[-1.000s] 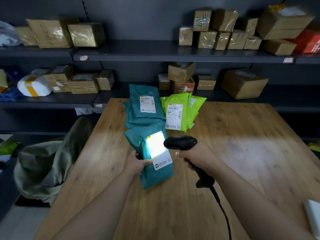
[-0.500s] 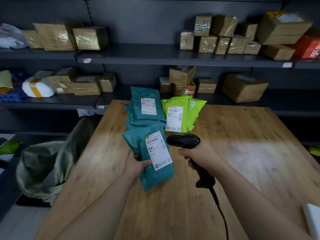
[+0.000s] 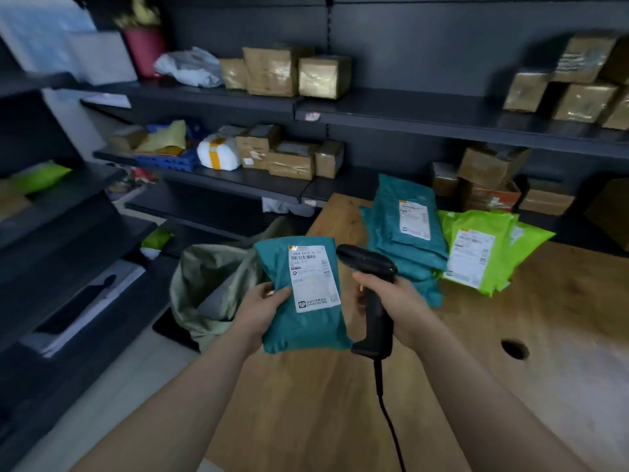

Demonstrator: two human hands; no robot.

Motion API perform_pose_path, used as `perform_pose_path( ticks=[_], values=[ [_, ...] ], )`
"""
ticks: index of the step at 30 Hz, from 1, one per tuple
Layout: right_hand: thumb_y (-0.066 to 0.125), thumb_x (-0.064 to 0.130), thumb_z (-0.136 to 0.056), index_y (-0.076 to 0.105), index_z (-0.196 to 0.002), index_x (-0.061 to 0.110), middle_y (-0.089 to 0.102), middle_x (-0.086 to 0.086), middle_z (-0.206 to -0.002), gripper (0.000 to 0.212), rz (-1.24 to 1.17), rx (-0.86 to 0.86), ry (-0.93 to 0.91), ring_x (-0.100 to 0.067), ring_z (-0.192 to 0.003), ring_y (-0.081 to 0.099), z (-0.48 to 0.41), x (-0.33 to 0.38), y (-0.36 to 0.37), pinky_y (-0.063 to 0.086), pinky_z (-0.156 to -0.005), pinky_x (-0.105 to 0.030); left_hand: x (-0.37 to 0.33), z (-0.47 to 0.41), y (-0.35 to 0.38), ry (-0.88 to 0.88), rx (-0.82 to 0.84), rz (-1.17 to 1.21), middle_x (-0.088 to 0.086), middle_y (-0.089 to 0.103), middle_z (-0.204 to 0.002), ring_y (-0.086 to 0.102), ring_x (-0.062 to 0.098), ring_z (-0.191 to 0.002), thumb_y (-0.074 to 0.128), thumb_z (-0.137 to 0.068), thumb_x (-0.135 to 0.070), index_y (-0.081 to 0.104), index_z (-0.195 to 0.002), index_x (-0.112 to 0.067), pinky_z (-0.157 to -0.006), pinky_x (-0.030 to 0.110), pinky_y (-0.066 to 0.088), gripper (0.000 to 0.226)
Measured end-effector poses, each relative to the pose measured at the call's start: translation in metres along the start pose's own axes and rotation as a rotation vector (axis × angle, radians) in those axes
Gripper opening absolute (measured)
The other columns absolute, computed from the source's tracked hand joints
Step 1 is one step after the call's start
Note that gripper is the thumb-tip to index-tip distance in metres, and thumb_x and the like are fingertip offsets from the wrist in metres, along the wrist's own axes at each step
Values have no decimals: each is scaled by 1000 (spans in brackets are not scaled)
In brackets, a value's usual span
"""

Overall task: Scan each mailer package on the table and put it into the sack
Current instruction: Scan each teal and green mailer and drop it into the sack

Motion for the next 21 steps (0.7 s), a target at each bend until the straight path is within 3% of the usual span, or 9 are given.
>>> perform_pose_path(
  ticks=[6, 8, 10, 13, 17, 21],
  values=[
    [80, 37, -76, 74, -98, 15, 75, -8, -95, 32, 66, 75, 93, -25, -91, 71, -41, -25, 144, 58, -86, -41, -20, -32, -148, 0, -117, 19, 10, 66, -117, 67, 25, -97, 69, -88, -25, 49, -134, -6, -84, 40, 56, 54],
    [80, 39, -76, 75, -98, 16, 75, -6, -97, 32, 99, 121, 105, -25, -92, 70, -53, -33, 200, 56, -90, -44, -29, -46, -197, 6, -119, 14, 10, 67, -116, 67, 24, -96, 66, -90, -24, 52, -130, -6, -80, 37, 56, 46],
    [77, 34, -81, 74, -98, 12, 75, -9, -96, 28, 73, 164, 151, -25, -84, 70, -63, -44, 254, 58, -82, -40, -38, -62, -242, 4, -110, 7, 10, 68, -112, 67, 24, -94, 65, -91, -23, 54, -126, -7, -76, 35, 56, 40],
    [71, 26, -87, 70, -92, 9, 68, -13, -94, 18, 6, 246, 195, -26, -80, 65, -76, -60, 328, 52, -71, -32, -48, -88, -302, -26, -108, -24, 12, 67, -114, 67, 27, -99, 65, -91, -24, 54, -127, -7, -85, 40, 56, 41],
    [65, 22, -92, 70, -94, 11, 75, -5, -86, 12, -94, 281, 289, -19, -73, 72, -93, -76, 392, 56, -60, -26, -55, -129, -351, -71, -75, -60, 11, 67, -113, 66, 26, -98, 63, -92, -25, 52, -129, -7, -81, 38, 56, 42],
    [66, 23, -91, 70, -104, 13, 76, -7, -95, 17, -120, 247, 325, -22, -80, 73, -125, -85, 419, 58, -64, -32, -49, -180, -369, -115, -37, -95, 11, 66, -116, 66, 25, -99, 63, -92, -26, 51, -132, -6, -78, 36, 56, 46]
  ],
)
Point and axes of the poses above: each hand's wrist, its own z-axis away from the middle knuckle, its own y-axis out of the palm, x = y × z, the point moved 9 cm from there along -z, towards the middle knuckle
